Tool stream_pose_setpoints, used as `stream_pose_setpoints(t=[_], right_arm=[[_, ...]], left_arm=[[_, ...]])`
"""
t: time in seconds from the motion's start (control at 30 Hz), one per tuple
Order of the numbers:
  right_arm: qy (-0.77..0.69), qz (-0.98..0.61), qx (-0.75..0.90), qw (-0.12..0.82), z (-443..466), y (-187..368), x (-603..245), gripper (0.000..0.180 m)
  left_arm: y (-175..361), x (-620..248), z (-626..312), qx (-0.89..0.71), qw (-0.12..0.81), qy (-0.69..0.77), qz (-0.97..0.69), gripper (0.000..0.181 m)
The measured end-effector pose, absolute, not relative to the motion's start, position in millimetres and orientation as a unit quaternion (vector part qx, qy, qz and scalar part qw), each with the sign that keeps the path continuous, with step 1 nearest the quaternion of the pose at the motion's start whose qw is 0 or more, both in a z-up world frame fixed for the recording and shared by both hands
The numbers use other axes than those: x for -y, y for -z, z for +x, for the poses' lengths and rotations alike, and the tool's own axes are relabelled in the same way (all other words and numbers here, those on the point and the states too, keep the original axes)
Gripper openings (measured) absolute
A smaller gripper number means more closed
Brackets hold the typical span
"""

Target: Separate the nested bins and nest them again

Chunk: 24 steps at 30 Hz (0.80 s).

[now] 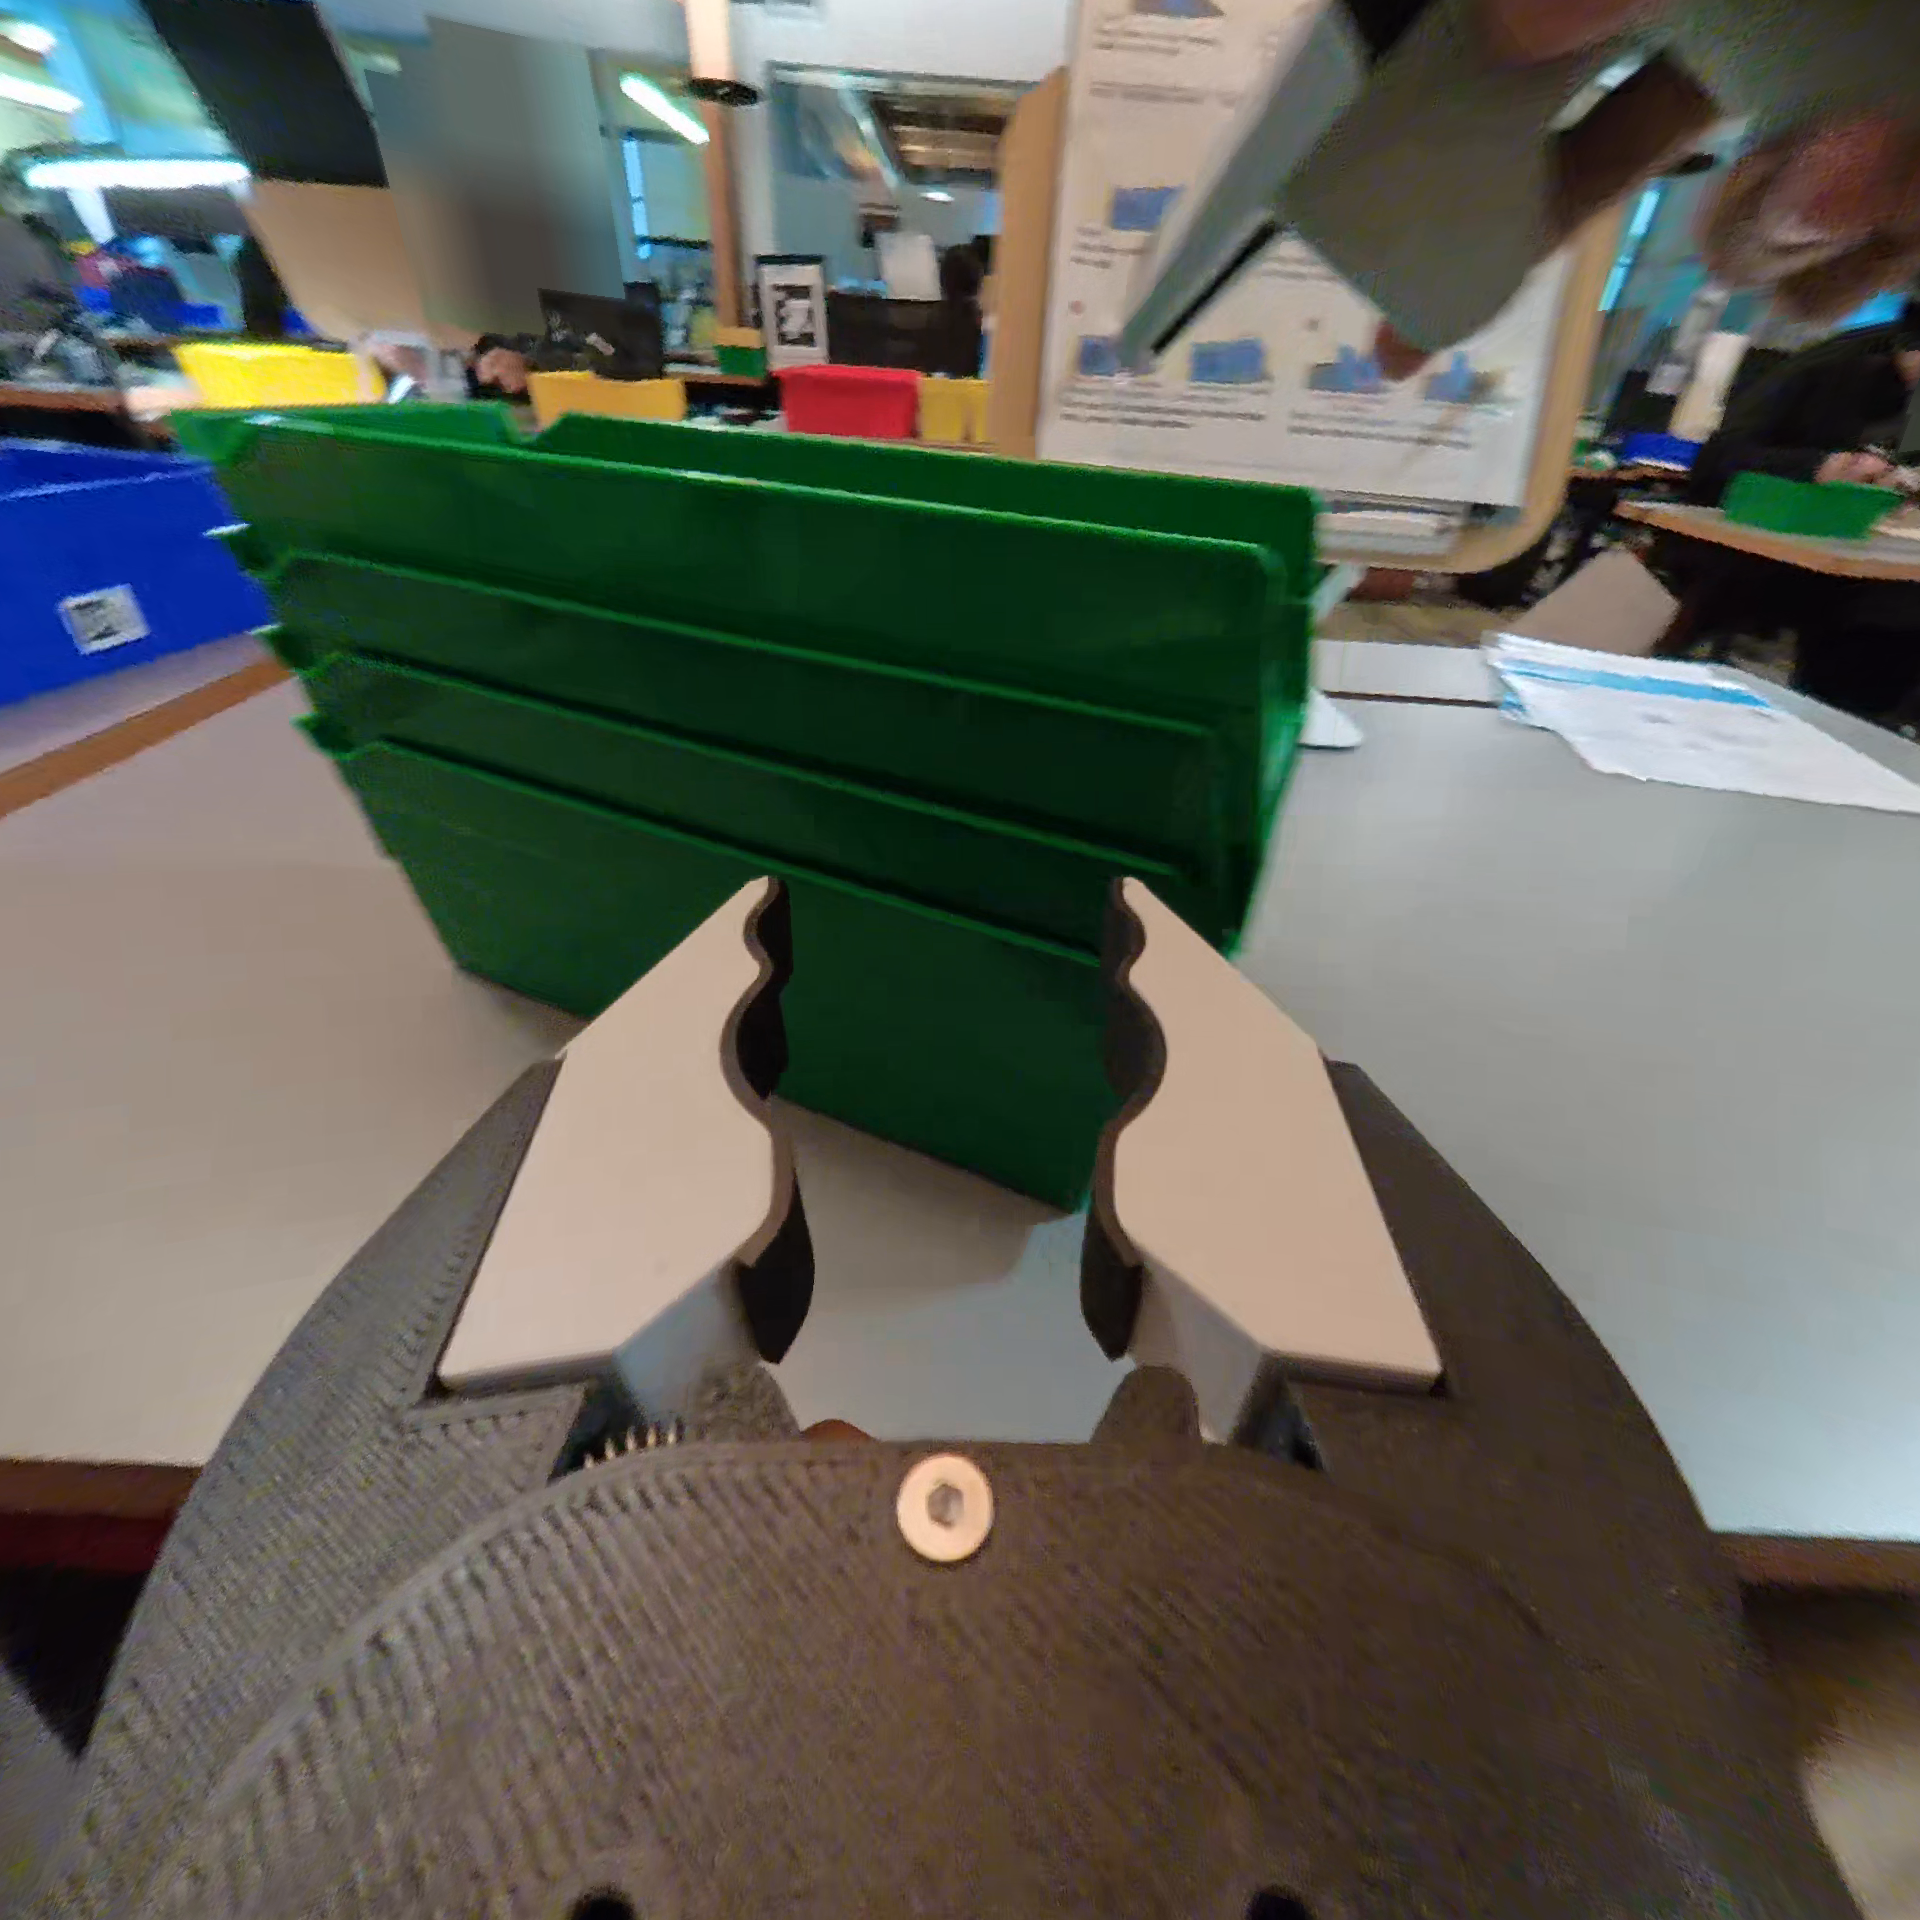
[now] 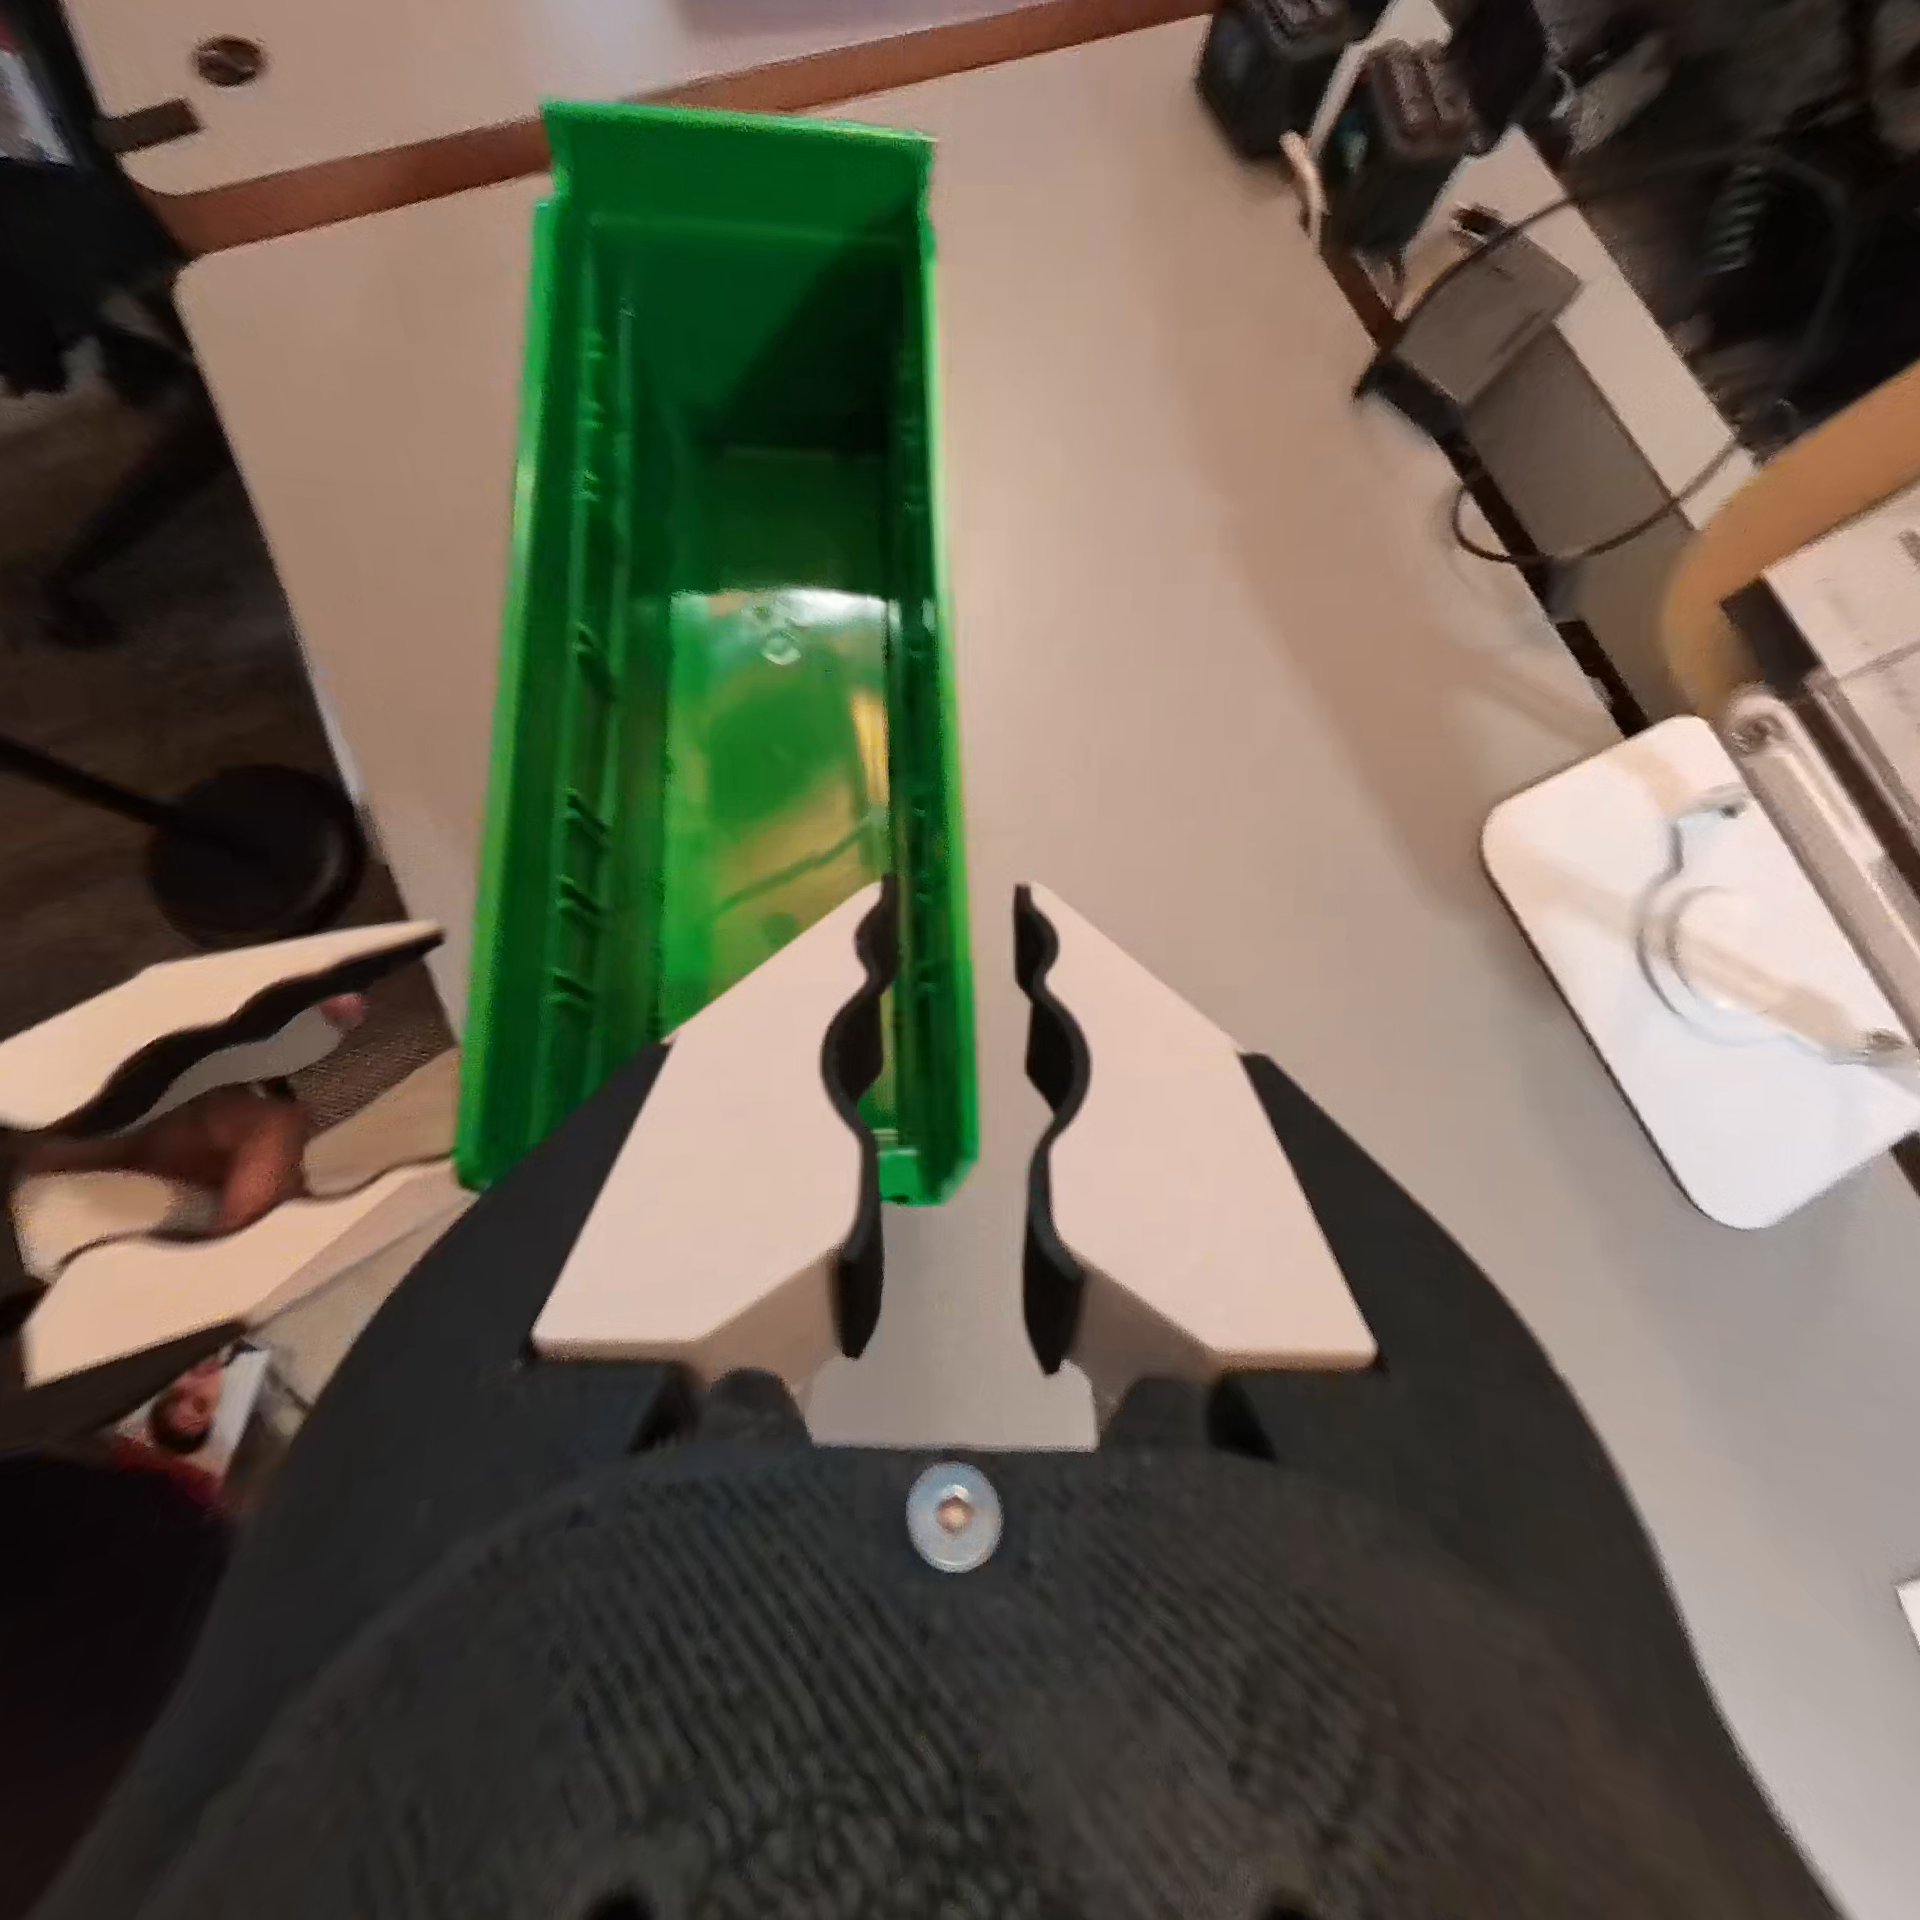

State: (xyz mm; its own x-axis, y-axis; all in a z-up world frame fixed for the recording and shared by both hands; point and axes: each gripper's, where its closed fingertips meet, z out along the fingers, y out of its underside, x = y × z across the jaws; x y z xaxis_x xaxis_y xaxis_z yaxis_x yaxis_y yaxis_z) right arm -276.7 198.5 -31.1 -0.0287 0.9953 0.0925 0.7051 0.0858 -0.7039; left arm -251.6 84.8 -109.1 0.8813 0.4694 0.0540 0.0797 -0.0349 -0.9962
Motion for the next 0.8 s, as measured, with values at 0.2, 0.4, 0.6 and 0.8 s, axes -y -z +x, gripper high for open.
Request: stream_pose_setpoints(t=[0.2, 0.4, 0.6, 0.8], right_arm=[[-0.242, -0.647, 0.696, 0.196, -256.2, 90.0, -192.8, 0.025], [-0.275, -0.676, 0.659, 0.182, -251.6, 100.2, -171.4, 0.025], [-0.352, -0.645, 0.671, 0.1, -252.4, 97.0, -102.5, 0.036], [-0.362, -0.572, 0.733, 0.063, -272.7, 106.2, -27.1, 0.033]], left_arm=[[122.0, -108.7, -197.9, 0.085, 0.651, -0.149, -0.74, 0.068], [100.2, -90.1, -239.9, 0.133, 0.684, -0.161, -0.699, 0.07], [73.9, -51.8, -293.2, 0.158, 0.712, -0.168, -0.663, 0.064], [51.5, 8.8, -355.0, 0.204, 0.742, -0.259, -0.584, 0.019]])
